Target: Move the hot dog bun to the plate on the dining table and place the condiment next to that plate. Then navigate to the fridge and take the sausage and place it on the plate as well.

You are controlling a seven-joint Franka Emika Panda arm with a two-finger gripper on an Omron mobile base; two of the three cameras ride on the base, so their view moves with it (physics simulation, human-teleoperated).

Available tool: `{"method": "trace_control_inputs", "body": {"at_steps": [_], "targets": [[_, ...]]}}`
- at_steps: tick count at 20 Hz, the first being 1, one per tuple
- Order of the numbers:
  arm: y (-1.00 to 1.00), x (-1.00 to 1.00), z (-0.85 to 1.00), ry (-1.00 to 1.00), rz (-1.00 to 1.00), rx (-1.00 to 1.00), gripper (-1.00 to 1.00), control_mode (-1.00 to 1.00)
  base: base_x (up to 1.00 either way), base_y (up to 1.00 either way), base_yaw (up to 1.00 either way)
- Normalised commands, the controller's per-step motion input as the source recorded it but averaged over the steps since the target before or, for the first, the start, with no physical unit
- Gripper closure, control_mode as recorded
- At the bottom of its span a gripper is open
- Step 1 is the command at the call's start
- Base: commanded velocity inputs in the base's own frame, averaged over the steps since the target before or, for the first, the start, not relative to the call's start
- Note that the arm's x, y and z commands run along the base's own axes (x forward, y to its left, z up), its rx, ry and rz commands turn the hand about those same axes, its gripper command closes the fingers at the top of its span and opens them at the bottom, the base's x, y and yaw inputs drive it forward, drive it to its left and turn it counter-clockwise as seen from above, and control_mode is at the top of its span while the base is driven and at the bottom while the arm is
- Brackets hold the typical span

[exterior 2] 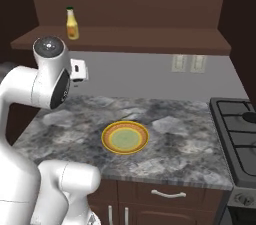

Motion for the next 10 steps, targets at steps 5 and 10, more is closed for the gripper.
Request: {"method": "trace_control_inputs", "body": {"at_steps": [5, 10], "targets": [[0.00, 0.05, 0.70, -0.06, 0.00, 0.13, -1.00, -1.00, 0.00, 0.00, 0.00], [0.06, 0.13, 0.76, -0.04, 0.00, 0.08, -1.00, -1.00, 0.00, 0.00, 0.00]]}}
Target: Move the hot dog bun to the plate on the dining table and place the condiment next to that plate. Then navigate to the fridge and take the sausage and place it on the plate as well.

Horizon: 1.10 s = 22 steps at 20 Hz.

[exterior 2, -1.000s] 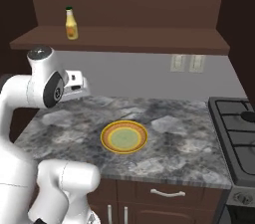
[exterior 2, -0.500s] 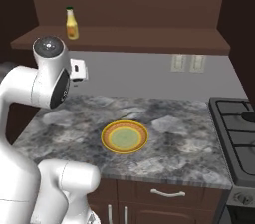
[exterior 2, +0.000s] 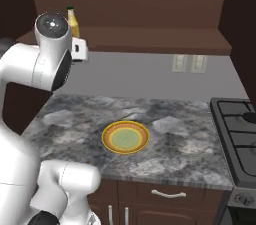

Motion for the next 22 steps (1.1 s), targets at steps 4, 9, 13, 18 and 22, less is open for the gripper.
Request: {"method": "trace_control_inputs", "body": {"at_steps": [4, 9, 13, 18, 22], "targets": [[0.17, 0.44, 0.66, -0.01, 0.00, 0.08, -1.00, -1.00, 0.00, 0.00, 0.00], [0.19, 0.70, 0.47, 0.00, 0.00, 0.06, -1.00, -1.00, 0.00, 0.00, 0.00], [0.20, 0.89, 0.23, 0.00, 0.00, 0.08, -1.00, -1.00, 0.00, 0.00, 0.00], [0.17, 0.78, 0.06, 0.00, 0.00, 0.05, -1.00, -1.00, 0.00, 0.00, 0.00], [0.18, 0.65, 0.00, 0.02, 0.00, 0.03, -1.00, -1.00, 0.00, 0.00, 0.00]]}}
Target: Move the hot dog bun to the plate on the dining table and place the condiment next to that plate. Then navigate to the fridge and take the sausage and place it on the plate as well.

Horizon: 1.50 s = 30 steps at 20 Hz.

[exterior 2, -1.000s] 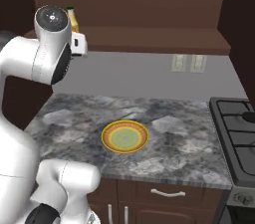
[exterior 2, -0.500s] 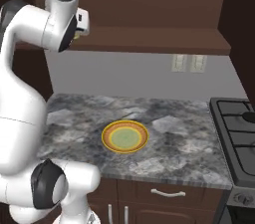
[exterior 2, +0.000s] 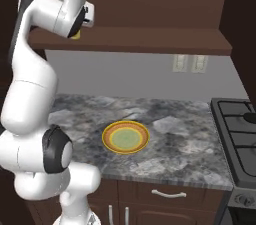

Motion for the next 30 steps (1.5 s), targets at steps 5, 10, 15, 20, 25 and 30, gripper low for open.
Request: {"method": "trace_control_inputs", "body": {"at_steps": [5, 10, 15, 20, 25, 30], "targets": [[0.20, 0.65, 0.00, 0.01, 0.00, 0.01, -1.00, -1.00, 0.00, 0.00, 0.00], [0.11, 0.64, 0.00, 0.00, 0.00, 0.00, -1.00, -1.00, 0.00, 0.00, 0.00], [0.00, 0.53, -0.02, 0.00, 0.00, 0.00, -1.00, -1.00, 0.00, 0.00, 0.00], [0.02, 0.49, -0.08, 0.00, 0.00, 0.00, -1.00, -1.00, 0.00, 0.00, 0.00], [0.09, 0.19, -0.12, 0.00, 0.00, 0.00, -1.00, -1.00, 0.00, 0.00, 0.00], [0.15, 0.00, -0.10, 0.00, 0.00, 0.00, -1.00, -1.00, 0.00, 0.00, 0.00]]}}
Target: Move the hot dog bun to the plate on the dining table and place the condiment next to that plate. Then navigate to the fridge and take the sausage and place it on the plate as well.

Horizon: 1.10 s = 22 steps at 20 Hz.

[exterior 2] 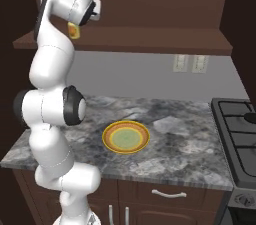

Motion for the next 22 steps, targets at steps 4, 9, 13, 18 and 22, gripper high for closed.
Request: {"method": "trace_control_inputs", "body": {"at_steps": [4, 9, 13, 18, 22], "targets": [[0.14, 0.01, -0.16, 0.00, 0.00, 0.00, -1.00, -1.00, 0.00, 0.00, 0.00], [0.23, 0.22, -0.13, 0.00, 0.00, 0.00, 1.00, -1.00, 0.00, 0.00, 0.00], [0.03, 0.03, -0.01, 0.00, 0.00, 0.00, 1.00, -1.00, 0.00, 0.00, 0.00], [-0.01, -0.18, 0.00, -0.08, 0.00, 0.00, 1.00, -1.00, 0.00, 0.00, 0.00], [-0.29, -0.89, 0.04, -0.19, 0.00, 0.00, 1.00, -1.00, 0.00, 0.00, 0.00]]}}
